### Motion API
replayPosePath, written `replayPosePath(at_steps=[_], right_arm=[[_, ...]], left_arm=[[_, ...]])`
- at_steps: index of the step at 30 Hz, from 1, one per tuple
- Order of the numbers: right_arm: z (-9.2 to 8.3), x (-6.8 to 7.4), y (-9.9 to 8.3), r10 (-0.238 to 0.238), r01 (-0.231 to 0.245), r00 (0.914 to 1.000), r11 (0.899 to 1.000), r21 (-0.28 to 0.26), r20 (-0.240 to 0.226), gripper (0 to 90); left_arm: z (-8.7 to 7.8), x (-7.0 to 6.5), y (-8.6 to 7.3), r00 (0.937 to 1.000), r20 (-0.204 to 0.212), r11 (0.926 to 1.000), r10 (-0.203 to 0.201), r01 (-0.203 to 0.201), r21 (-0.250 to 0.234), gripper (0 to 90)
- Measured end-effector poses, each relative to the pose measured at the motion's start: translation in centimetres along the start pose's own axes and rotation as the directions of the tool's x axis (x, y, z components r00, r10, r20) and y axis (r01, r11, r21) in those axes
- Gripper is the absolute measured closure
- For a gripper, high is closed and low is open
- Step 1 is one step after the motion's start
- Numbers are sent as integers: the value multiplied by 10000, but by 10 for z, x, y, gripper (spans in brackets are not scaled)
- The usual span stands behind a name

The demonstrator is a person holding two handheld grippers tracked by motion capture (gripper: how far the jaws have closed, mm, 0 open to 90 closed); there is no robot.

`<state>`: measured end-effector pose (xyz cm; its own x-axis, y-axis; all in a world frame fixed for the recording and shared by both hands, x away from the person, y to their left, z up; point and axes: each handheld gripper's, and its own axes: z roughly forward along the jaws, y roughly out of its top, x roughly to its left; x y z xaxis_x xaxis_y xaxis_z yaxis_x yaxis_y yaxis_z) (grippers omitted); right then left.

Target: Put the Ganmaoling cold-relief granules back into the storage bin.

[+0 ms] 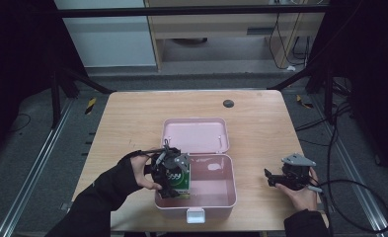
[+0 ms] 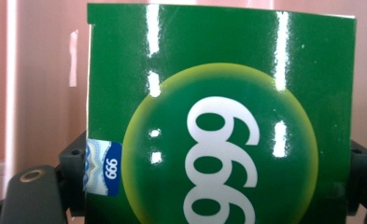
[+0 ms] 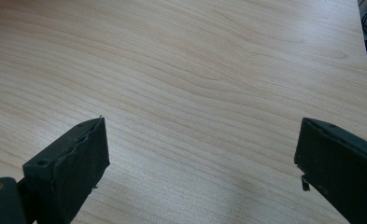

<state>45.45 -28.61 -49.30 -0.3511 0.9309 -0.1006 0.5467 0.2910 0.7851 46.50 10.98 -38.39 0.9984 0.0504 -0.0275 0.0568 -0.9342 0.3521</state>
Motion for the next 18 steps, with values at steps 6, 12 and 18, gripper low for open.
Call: replayPosePath(at_steps=[6, 12, 18], right_arm=[[0, 0, 0, 13, -13, 10000, 10000, 41, -18, 32], [0, 0, 0, -5, 5, 10000, 10000, 50, -29, 29], [0, 0, 0, 24, -23, 10000, 10000, 22, -44, 29]], left_arm=[[3, 3, -6, 9999, 20, 9997, 147, -147, 177, 133], [11, 4, -7, 9999, -12, 9990, 161, -161, 407, 124], [13, 6, -7, 9998, 20, 9991, 193, -194, 389, 102]])
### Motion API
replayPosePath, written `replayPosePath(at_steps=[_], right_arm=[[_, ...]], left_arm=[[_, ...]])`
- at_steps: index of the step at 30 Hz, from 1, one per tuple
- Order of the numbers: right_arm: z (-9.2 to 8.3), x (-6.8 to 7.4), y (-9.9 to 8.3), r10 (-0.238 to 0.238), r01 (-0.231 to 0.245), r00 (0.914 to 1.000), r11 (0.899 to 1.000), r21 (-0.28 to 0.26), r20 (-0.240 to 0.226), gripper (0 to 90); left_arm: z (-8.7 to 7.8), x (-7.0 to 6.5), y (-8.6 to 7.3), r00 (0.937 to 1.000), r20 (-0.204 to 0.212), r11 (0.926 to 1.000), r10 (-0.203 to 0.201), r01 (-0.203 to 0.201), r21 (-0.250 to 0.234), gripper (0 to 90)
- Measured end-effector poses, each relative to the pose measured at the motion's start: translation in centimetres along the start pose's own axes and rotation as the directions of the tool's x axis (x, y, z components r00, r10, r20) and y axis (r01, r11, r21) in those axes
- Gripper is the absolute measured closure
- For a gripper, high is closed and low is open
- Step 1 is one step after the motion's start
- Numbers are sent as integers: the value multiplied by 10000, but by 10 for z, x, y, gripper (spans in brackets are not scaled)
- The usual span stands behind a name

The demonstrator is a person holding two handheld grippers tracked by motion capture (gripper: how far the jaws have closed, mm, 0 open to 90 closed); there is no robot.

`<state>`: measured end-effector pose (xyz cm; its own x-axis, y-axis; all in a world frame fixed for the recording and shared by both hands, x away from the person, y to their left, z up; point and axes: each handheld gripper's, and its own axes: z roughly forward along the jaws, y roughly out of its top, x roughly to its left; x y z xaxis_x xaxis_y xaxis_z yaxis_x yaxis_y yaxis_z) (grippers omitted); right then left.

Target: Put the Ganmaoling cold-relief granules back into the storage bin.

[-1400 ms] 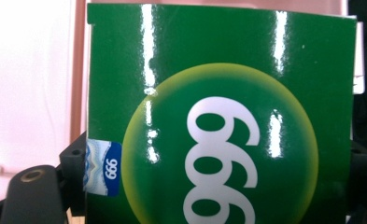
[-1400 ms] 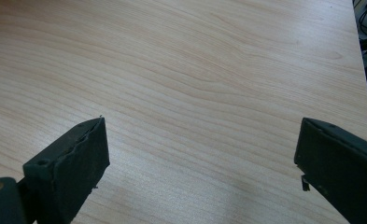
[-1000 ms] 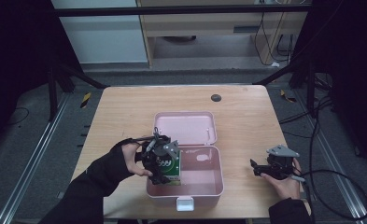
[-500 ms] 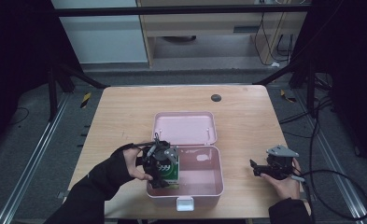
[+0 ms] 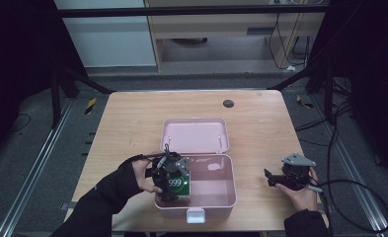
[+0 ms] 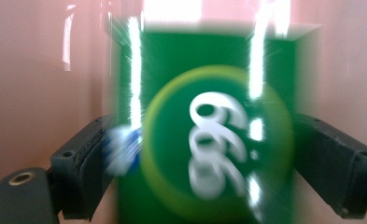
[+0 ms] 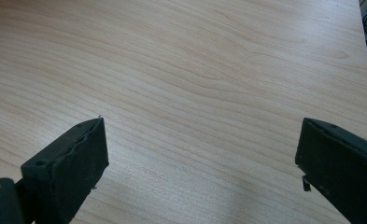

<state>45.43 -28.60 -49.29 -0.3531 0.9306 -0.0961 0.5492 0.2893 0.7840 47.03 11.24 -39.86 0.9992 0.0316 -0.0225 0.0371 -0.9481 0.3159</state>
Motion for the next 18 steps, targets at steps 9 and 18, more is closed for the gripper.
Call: replayPosePath(at_steps=[9, 18], right_arm=[[0, 0, 0, -11, 11, 10000, 10000, -8, 35, 29], [-1, -1, 0, 13, -12, 10000, 10000, -53, 87, 32]], left_arm=[[-33, -8, -2, 9976, -451, 9844, -530, 446, -1699, 113], [-61, -36, -4, 8495, 1189, 5403, -5141, 4284, -7243, 195]])
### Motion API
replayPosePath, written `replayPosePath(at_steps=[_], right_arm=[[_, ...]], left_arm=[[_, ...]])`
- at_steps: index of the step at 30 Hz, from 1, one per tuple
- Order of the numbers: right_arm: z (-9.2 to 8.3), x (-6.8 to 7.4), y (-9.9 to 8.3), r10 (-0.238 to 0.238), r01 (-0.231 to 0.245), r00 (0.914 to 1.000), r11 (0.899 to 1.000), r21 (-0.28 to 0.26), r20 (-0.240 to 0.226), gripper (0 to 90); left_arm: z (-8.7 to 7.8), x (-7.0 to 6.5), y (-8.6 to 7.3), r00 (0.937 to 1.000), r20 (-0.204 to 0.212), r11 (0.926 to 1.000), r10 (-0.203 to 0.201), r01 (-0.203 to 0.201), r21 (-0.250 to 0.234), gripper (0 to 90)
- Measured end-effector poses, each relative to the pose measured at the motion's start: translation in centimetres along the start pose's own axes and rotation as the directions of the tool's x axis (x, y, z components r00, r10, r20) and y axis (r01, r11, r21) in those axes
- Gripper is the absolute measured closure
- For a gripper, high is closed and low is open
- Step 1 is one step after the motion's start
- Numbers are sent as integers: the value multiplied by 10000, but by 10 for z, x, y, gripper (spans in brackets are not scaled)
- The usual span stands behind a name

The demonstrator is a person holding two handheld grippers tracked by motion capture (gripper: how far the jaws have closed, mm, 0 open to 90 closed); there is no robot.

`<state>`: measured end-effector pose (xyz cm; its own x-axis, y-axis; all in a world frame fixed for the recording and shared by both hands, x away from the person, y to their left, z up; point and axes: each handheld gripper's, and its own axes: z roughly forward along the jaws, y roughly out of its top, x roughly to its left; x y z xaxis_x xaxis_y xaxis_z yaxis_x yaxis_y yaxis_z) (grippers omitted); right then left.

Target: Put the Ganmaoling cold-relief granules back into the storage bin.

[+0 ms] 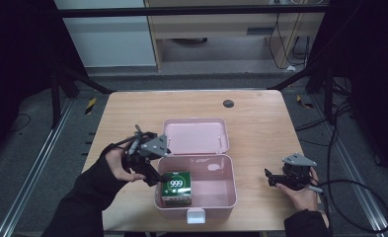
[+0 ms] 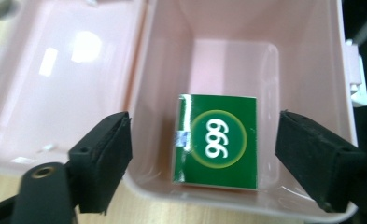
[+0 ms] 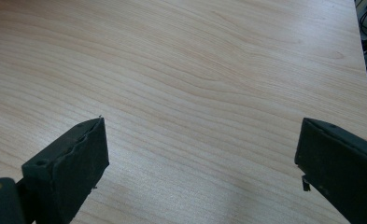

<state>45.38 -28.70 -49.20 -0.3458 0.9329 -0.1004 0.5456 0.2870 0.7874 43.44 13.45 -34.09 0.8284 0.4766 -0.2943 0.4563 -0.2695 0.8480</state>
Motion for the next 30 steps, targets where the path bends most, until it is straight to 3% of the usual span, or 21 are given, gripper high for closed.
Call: replayPosePath(at_steps=[3, 5, 10, 12, 14, 15, 17, 20, 22, 24, 25, 26, 27, 28, 29, 30], right_arm=[[0, 0, 0, 59, -59, 10000, 10000, -11, -1, 34], [-1, 0, 0, 49, -49, 10000, 10000, -30, -6, 35], [0, 1, -1, 9, -9, 10000, 10000, 23, 6, 37], [0, 1, -1, -11, 11, 10000, 10000, 23, -15, 38], [0, 1, -1, -11, 11, 10000, 10000, 6, -7, 39], [0, 1, -1, -19, 19, 10000, 10000, 6, -13, 39], [0, 1, -2, -30, 30, 10000, 10000, 1, -10, 39], [0, 1, -2, -52, 52, 10000, 10000, 1, 9, 38], [0, 2, -3, -85, 85, 10000, 10000, 1, 12, 38], [0, 2, -3, -83, 83, 10000, 10000, 26, 26, 40], [1, 2, -4, -41, 41, 10000, 10000, 40, 23, 41], [1, 2, -4, -87, 87, 10000, 9999, 64, 39, 43], [1, 2, -4, -77, 76, 10000, 9999, 72, 46, 43], [1, 2, -5, -88, 87, 9999, 9999, 93, 68, 44], [1, 2, -5, -44, 43, 10000, 9999, 113, 84, 45], [1, 2, -5, -11, 10, 9999, 9999, 153, 120, 46]], left_arm=[[-20, 14, -1, 9992, -327, 9993, 229, -238, -281, 223], [-28, 22, -6, 9979, -637, 9973, -113, 66, -725, 234], [-48, 49, -28, 9889, -1338, 9912, -649, 484, -1234, 252], [-54, 61, -39, 9827, -1666, 9894, -810, 591, -1325, 258], [-57, 71, -49, 9733, -2037, 9859, -1062, 764, -1488, 266], [-60, 78, -57, 9655, -2237, 9815, -1336, 976, -1647, 271], [-63, 90, -70, 9570, -2380, 9769, -1657, 1262, -1726, 281], [-65, 105, -87, 9331, -2946, 9708, -2062, 1574, -1811, 303], [-64, 115, -99, 9082, -3532, 9684, -2246, 1676, -1848, 307], [-63, 122, -109, 8903, -3818, 9627, -2483, 1829, -1996, 307], [-63, 126, -115, 8801, -4013, 9624, -2539, 1884, -1957, 302], [-63, 131, -120, 8703, -4303, 9688, -2397, 1853, -1648, 302], [-63, 135, -125, 8558, -4635, 9727, -2299, 1865, -1380, 302], [-61, 138, -129, 8370, -4879, 9683, -2477, 1979, -1522, 298], [-60, 141, -134, 8250, -4998, 9643, -2637, 2123, -1582, 297], [-61, 145, -138, 8162, -5168, 9660, -2585, 2193, -1369, 294]])
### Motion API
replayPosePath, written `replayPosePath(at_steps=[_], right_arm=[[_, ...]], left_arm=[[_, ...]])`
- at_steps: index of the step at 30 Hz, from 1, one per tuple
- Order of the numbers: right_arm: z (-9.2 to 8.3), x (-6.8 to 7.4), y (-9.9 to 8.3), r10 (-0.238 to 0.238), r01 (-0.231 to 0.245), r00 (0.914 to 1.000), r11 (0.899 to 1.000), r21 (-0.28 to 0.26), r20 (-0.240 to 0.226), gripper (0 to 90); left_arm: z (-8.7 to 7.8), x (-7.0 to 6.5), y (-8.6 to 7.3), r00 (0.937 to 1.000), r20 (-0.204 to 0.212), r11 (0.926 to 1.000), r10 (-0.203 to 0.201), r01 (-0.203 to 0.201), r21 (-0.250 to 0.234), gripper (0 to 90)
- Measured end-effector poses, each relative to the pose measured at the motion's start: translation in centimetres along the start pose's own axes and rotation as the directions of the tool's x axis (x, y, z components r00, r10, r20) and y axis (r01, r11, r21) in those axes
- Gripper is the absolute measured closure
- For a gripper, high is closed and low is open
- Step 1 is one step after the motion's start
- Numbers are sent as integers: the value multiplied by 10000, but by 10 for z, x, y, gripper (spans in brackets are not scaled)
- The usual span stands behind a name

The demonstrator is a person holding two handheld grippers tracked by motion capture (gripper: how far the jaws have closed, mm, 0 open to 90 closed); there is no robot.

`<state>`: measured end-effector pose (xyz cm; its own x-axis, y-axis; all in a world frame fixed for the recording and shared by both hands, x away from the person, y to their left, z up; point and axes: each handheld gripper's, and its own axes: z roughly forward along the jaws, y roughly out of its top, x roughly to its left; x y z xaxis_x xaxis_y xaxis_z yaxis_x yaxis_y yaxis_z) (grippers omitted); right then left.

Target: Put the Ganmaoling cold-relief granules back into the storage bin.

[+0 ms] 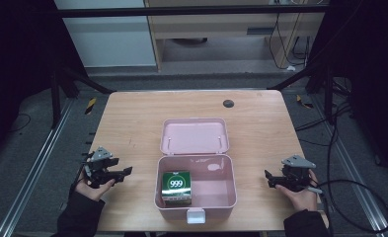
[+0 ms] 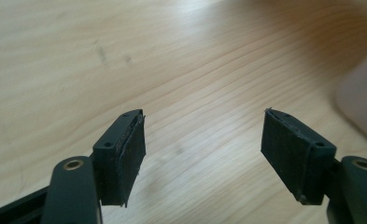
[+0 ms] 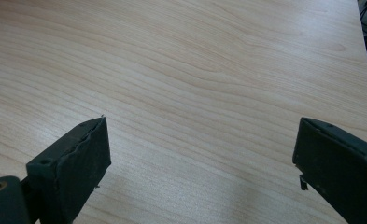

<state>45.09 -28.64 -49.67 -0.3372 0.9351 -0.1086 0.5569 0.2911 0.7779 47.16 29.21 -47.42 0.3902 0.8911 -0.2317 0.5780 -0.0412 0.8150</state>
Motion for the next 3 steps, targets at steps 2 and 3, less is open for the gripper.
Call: replayPosePath(at_steps=[2, 3], right_arm=[[0, -1, -1, -10, 9, 10000, 10000, 51, 42, 45], [1, -1, -1, -13, 12, 10000, 10000, 76, 99, 45]], left_arm=[[2, 9, -6, 9994, -324, 9987, 87, -70, 509, 281], [3, 12, -8, 9991, -415, 9977, 69, -41, 677, 277]])
